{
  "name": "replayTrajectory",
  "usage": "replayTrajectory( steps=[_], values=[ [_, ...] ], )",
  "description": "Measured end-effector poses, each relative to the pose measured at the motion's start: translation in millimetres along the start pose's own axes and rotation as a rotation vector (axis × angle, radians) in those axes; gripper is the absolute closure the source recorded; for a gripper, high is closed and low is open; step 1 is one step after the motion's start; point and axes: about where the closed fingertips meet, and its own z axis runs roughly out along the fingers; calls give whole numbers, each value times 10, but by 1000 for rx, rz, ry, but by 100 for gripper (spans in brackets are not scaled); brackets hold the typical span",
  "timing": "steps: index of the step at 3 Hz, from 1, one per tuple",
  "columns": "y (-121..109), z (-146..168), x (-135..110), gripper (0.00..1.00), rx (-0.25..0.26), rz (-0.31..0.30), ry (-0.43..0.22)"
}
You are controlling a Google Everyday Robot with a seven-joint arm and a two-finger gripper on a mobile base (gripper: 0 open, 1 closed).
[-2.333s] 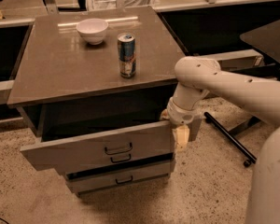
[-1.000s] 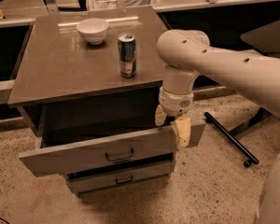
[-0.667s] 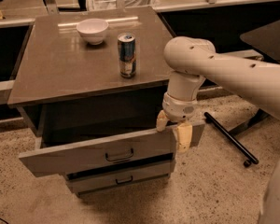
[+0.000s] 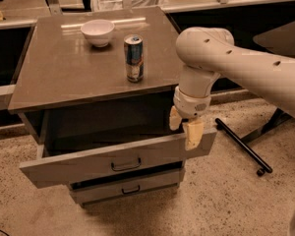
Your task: Open top drawer
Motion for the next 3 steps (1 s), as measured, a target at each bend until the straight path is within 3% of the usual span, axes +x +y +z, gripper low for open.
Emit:
replayTrajectory(
  steps=[1, 2, 3],
  values=[
    [-269, -239, 63, 38, 98, 3, 56],
    [-537, -146, 220, 56, 156, 32, 84],
    [-684, 190, 312, 61, 186, 67, 59]
  ],
)
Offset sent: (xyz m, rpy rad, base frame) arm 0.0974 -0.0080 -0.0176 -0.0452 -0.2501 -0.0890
